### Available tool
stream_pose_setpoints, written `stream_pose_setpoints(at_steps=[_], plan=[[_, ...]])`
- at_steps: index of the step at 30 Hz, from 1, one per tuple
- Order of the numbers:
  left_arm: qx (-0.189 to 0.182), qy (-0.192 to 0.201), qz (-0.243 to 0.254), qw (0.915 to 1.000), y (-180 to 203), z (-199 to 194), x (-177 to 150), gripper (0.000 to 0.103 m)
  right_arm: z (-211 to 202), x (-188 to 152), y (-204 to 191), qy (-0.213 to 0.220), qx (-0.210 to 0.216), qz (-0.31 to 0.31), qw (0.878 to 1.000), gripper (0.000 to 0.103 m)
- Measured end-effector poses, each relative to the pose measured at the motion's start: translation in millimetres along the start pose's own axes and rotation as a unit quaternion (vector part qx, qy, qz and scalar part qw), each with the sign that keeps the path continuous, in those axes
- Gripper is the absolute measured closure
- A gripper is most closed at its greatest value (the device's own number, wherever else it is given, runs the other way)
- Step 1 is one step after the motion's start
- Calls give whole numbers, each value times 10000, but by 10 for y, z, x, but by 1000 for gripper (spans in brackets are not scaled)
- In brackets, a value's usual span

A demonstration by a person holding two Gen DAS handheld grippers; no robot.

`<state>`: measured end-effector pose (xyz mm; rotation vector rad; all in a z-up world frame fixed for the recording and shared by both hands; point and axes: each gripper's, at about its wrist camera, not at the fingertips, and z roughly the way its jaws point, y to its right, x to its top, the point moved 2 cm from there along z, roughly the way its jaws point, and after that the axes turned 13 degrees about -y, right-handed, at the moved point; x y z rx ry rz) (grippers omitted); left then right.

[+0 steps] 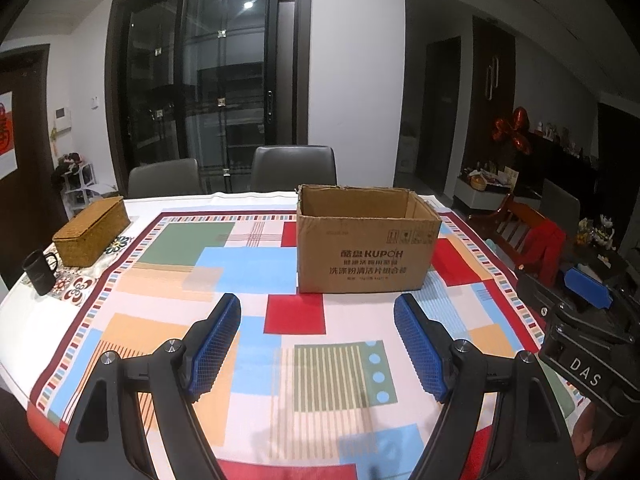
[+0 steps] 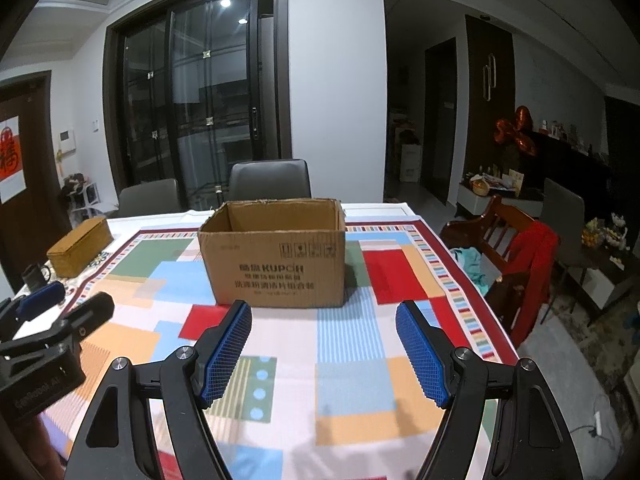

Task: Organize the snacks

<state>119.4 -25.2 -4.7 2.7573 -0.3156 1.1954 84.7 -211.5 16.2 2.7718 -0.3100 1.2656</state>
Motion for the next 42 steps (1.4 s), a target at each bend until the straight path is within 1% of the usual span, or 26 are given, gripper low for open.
stream_pose_setpoints(at_steps=[3,5,7,12,16,28,42], plan=[[52,27,2,10000,13,-77,-91,24,-56,-114,19,-55,-45,34,10000,27],[-17,-20,-43,10000,11,-120,-172,24,-102,-183,48,-96,-34,73,9999,27],[-54,-61,-112,9999,6,-158,-243,24,-159,-239,62,-93,-79,52,9999,28],[-19,-210,-142,9997,-2,-204,-404,24,-276,-363,53,-85,-93,24,9999,27],[50,-241,-169,9996,-23,-255,-512,24,-384,-437,52,-21,-130,9,9999,27],[59,-83,-189,9998,-31,-432,-609,24,-559,-506,38,166,-98,67,9998,27],[70,-62,-216,9997,-40,-456,-624,24,-597,-530,79,166,-130,79,9997,27]])
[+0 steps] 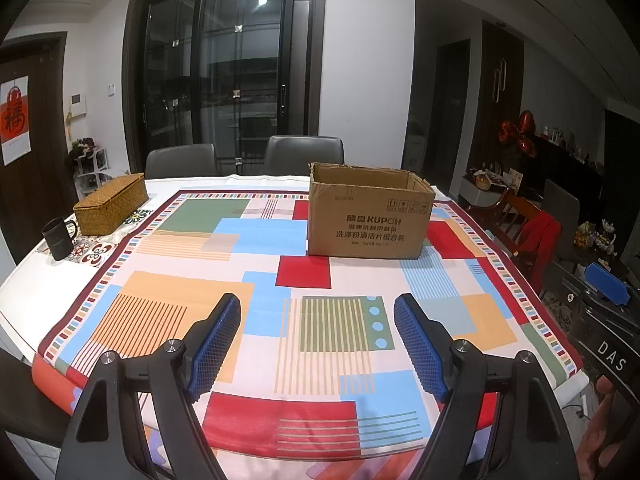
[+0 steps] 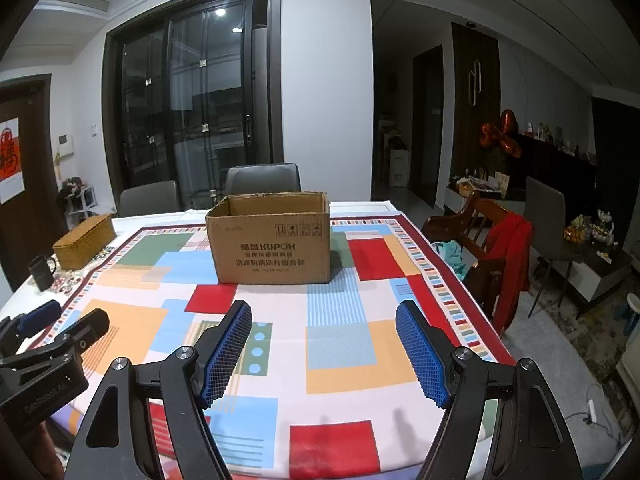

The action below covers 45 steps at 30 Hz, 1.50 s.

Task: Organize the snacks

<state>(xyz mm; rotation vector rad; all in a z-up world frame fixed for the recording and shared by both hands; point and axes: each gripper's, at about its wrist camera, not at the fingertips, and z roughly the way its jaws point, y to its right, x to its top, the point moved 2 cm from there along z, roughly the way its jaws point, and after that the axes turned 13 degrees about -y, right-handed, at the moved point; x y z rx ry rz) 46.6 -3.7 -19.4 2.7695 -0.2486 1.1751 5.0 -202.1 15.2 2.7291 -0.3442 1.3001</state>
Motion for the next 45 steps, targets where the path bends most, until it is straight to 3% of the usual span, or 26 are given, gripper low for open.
stream_pose_setpoints(at_steps=[21,45], plan=[[90,58,-2,9999,-42,-17,2,10,21,-2,-13,-38,16,-3,10000,28],[165,62,-11,9998,-72,-15,-19,9,23,-6,-10,-37,20,2,10000,27]])
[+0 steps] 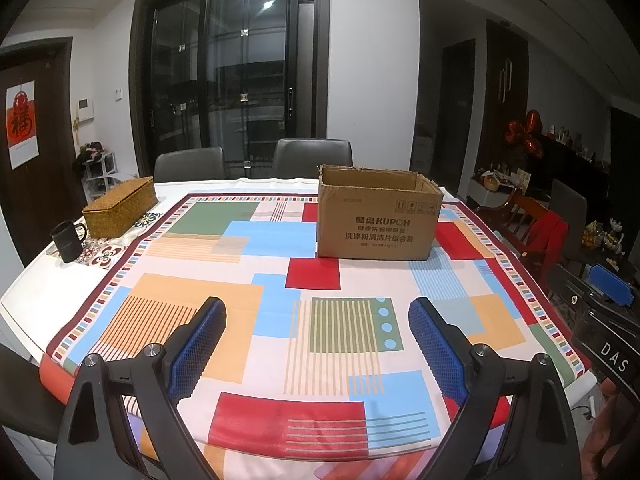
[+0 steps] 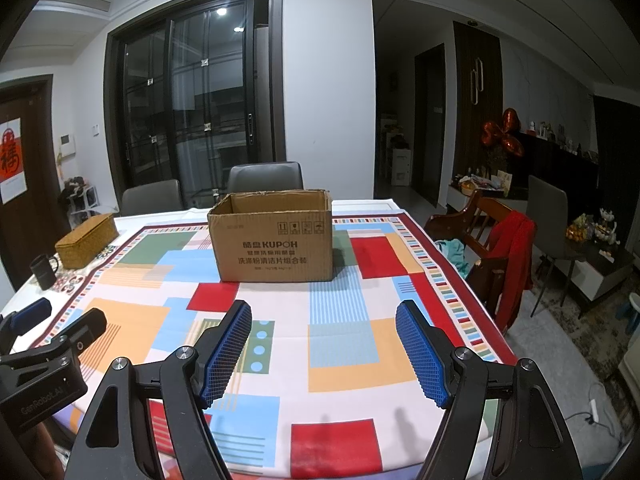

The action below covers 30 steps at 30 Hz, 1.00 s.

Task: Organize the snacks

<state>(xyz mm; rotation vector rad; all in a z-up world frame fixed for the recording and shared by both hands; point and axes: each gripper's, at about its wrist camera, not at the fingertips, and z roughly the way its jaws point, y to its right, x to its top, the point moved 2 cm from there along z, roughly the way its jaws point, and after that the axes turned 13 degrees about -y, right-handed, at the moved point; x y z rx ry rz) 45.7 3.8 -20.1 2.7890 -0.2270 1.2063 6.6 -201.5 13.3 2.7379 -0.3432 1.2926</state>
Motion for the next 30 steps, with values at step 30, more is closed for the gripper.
stream_pose_setpoints(at_steps=[30], plan=[[2,-30,-4,10000,3,7,-27,9,2,-3,2,9,-2,-3,10000,27]])
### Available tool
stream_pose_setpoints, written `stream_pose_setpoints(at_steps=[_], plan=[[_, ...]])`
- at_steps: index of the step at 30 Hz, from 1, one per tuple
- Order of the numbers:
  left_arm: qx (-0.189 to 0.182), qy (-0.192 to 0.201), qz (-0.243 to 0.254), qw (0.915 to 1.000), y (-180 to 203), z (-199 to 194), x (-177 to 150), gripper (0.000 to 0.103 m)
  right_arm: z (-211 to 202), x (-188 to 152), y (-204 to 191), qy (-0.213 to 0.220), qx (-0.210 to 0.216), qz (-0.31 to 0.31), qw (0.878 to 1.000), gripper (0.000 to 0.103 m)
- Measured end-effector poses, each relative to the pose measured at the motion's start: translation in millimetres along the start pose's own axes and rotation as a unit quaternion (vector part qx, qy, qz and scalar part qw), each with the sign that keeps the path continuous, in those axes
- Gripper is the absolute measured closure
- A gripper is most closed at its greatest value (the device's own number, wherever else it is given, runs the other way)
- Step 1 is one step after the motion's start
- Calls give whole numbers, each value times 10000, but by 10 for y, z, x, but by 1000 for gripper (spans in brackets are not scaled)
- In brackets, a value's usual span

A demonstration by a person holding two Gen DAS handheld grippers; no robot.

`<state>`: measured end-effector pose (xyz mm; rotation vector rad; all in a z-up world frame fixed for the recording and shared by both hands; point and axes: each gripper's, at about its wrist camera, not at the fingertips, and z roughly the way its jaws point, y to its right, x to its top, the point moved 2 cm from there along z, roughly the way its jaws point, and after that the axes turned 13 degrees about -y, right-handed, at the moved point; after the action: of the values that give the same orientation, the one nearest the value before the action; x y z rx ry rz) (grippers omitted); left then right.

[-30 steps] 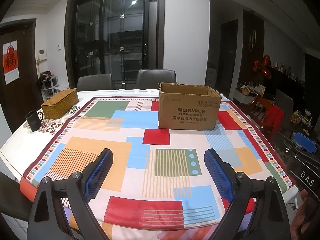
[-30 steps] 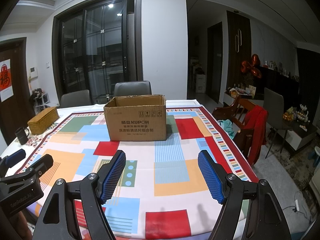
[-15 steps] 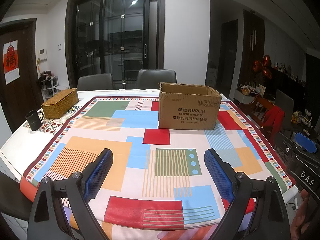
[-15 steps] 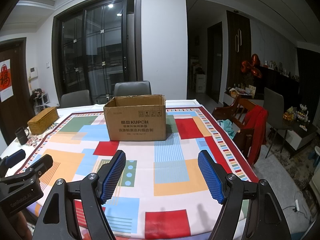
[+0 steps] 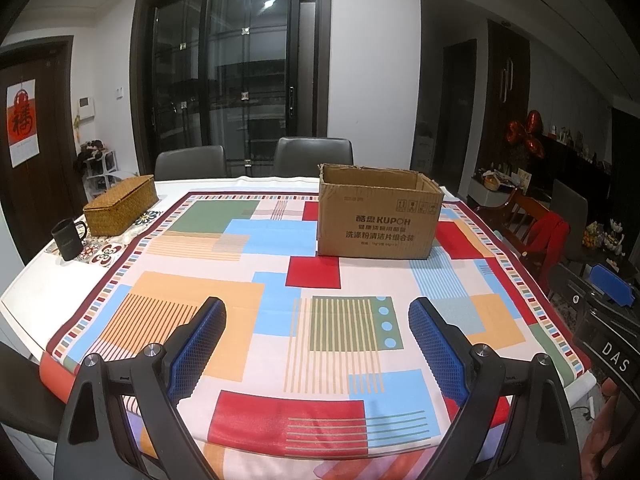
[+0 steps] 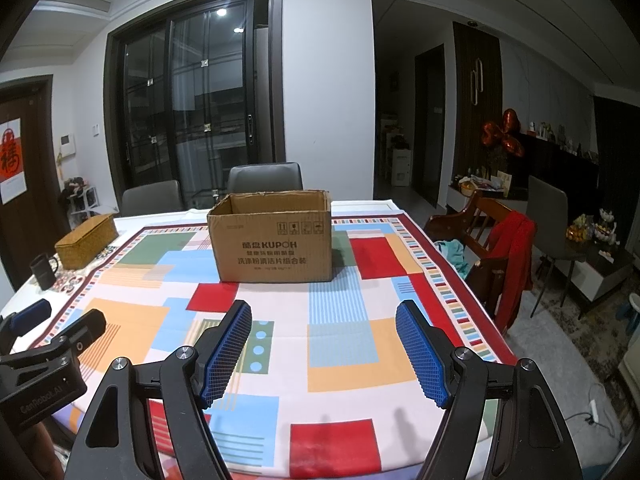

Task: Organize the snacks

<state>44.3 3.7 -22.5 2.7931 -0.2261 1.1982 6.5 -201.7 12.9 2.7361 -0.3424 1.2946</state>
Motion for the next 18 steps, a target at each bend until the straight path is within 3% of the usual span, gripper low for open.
stream_pose_setpoints(at_steps=[18], plan=[[29,-54,-13,10000,44,11,-13,9,-3,-4,-10,-18,14,8,10000,28]])
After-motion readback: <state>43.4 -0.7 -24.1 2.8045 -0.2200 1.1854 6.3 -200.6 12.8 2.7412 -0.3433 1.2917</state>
